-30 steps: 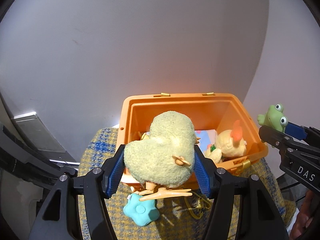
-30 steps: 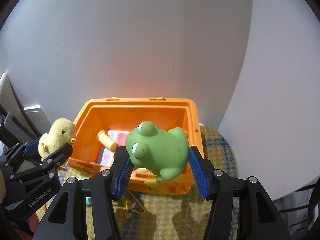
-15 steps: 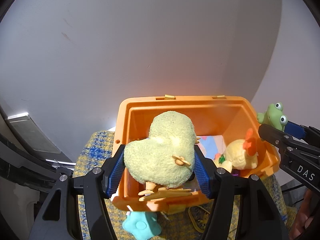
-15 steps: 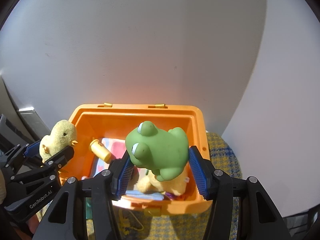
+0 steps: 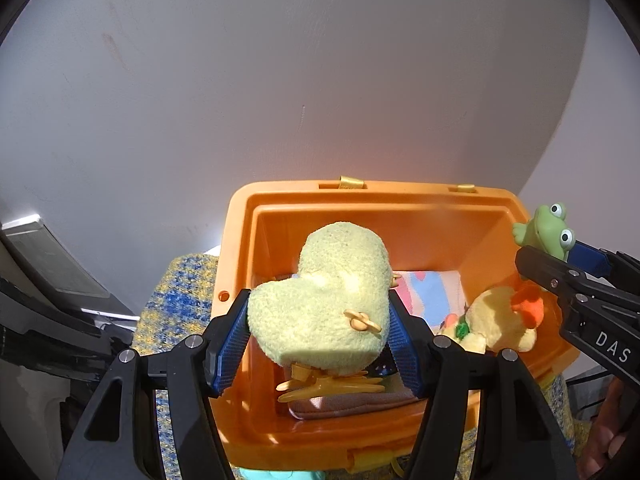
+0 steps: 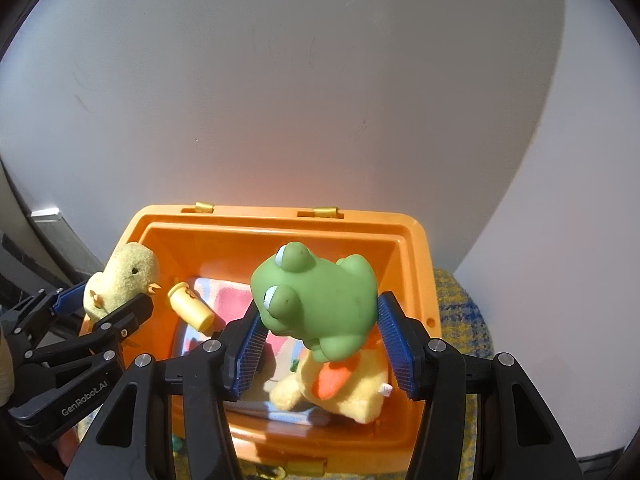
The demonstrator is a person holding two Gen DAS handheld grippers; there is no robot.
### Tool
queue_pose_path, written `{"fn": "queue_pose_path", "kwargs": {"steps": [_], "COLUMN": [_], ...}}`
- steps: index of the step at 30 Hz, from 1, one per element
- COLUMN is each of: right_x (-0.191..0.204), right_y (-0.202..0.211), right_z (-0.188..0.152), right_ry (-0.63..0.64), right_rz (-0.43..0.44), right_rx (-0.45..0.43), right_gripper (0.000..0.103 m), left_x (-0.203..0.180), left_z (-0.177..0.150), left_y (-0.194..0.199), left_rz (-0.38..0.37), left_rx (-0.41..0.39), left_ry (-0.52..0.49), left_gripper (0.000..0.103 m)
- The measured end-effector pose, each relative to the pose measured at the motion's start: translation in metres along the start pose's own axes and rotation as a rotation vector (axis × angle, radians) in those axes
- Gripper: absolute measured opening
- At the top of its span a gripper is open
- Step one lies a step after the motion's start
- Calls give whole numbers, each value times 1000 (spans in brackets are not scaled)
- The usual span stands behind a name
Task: Organize objects
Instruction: 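Open the left tool over the bin while the right tool releases the frog inside, then withdraw both open tools from the orange bin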
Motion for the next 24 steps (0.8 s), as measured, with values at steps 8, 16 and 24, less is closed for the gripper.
{"fn": "queue_pose_path", "kwargs": {"steps": [8, 16, 24], "right_x": [-6, -8, 0], "right_y": [6, 23, 33], "right_z": [4, -1, -3], "right_ry": [-9, -26, -25], "right_rz": [-29, -43, -44], "right_rx": [-24, -17, -34], "right_gripper": [90, 92, 92], "left_x": [0, 3, 11], "left_z": [1, -3, -6], "left_y": [8, 27, 59], "left_rz": [30, 51, 43], "left_rx": [-27, -26, -46], "left_ry": [-11, -6, -5], "left_gripper": [96, 103, 103]}}
Point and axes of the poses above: each gripper's, at about its wrist camera, not at the fingertips, and y roughly against the way its jaws point, x to its left, z to its top, the point moved 1 cm from there along -y, roughly the way its jaws point, and after that the axes turned 11 degrees about -x, right-handed, at the moved point
